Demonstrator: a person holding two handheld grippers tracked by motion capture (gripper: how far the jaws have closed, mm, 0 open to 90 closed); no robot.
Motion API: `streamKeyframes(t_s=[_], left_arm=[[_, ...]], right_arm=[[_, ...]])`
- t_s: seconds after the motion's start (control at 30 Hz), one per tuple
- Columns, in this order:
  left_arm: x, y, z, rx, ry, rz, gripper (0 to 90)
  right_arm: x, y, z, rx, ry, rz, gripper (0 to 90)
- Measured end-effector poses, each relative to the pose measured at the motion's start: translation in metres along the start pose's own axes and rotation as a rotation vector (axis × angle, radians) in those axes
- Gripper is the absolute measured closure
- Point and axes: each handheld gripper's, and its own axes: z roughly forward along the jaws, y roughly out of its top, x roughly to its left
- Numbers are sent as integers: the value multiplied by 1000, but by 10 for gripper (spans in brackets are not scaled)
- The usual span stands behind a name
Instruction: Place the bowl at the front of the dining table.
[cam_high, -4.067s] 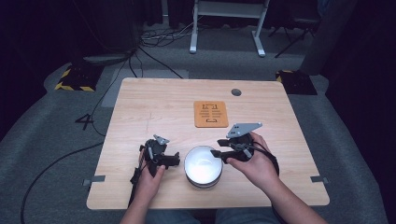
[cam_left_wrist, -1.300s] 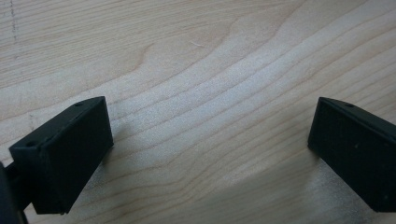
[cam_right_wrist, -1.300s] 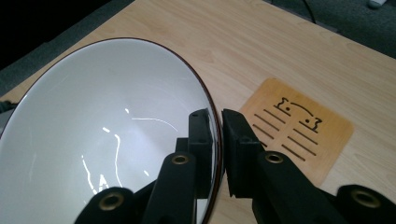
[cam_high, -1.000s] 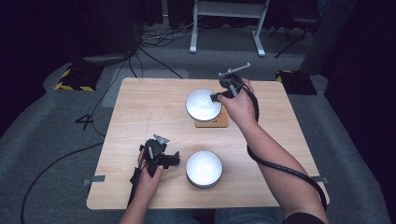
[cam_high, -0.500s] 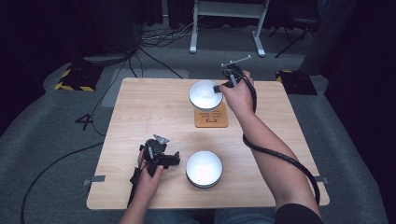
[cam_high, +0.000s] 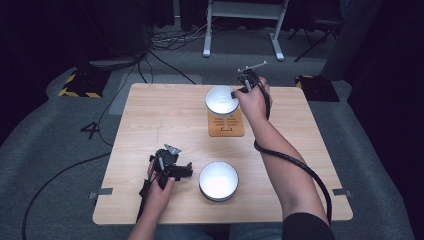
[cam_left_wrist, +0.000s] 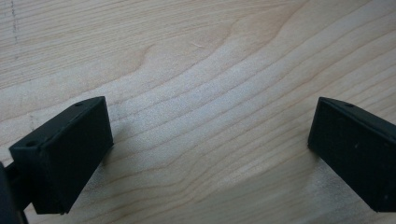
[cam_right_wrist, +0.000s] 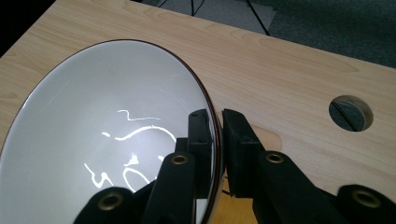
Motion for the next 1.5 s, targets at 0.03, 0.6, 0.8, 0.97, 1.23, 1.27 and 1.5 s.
streamKeyframes(t_s=[0.03,0.6,0.8,0.97,1.23,1.27,1.5], left_arm=[[0,0,0,0,1,1,0],[0,0,0,1,-2,-1,0],[0,0,0,2,-5,-3,0],[0,0,0,1,-3,-2,0],[0,0,0,1,-3,-2,0],[0,0,0,2,-2,-2,0],[0,0,0,1,-2,-2,0]], right_arm=[[-1,-1,3,4,2,13,827],[-27,-28,47,59,-25,108,825],[-32,-33,57,60,-27,134,825],[-32,-35,66,71,-36,128,825],[-33,-39,73,85,-46,126,823],[-32,-40,73,87,-45,129,823],[-33,-41,75,91,-51,112,824]])
